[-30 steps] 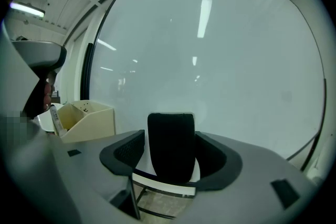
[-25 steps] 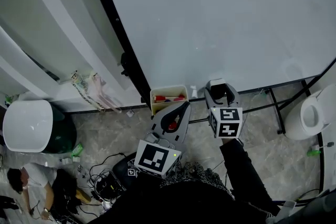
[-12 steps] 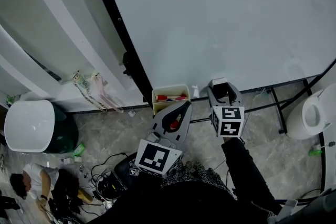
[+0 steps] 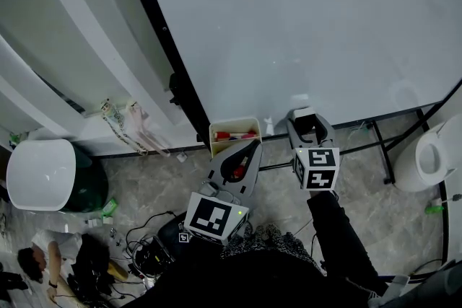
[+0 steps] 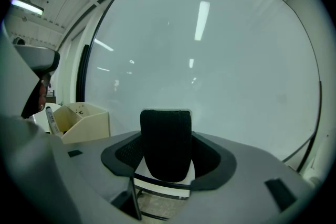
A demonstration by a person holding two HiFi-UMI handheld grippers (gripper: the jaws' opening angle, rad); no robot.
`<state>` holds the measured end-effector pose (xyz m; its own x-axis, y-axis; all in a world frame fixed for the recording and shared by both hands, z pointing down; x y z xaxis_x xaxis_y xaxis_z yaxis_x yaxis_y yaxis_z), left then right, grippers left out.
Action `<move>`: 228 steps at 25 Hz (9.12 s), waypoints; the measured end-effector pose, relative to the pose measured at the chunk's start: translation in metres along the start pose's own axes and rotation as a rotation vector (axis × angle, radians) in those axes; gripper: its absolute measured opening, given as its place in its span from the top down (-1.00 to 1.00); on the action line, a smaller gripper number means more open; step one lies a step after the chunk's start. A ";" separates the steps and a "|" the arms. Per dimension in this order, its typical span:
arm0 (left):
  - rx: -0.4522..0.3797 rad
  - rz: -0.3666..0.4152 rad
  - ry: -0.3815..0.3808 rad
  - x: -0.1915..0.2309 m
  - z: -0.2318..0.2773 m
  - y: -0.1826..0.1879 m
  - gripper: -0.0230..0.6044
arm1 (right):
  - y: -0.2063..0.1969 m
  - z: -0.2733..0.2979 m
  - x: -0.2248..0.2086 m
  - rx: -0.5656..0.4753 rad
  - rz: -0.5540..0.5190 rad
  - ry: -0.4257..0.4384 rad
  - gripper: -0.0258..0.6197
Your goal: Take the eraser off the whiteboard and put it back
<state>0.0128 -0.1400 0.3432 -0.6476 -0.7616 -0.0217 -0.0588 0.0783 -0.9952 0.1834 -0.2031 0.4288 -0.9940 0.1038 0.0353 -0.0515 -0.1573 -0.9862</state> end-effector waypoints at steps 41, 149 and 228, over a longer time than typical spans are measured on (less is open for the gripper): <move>-0.034 0.015 -0.061 -0.023 -0.028 0.017 0.92 | 0.078 -0.127 0.011 -0.214 0.037 -0.001 0.09; 0.019 0.012 0.239 0.056 -0.118 0.013 0.92 | 0.086 -0.009 0.136 -0.246 0.089 0.164 0.09; -0.017 -0.006 0.053 0.013 -0.085 0.016 0.92 | 0.072 -0.111 0.090 -0.246 -0.018 0.106 0.63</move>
<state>-0.0606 -0.0940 0.3355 -0.6864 -0.7272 -0.0099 -0.0758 0.0851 -0.9935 0.1011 -0.0958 0.3429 -0.9767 0.2088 0.0488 -0.0310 0.0875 -0.9957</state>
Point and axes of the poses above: the fingertips, and each gripper's own axes: z forward along the fingers, x to its left, y out of its top, the point moved 5 cm from there along -z, backward along the fingers, and after that the axes turned 6 degrees about -x, right-handed, at the moved point
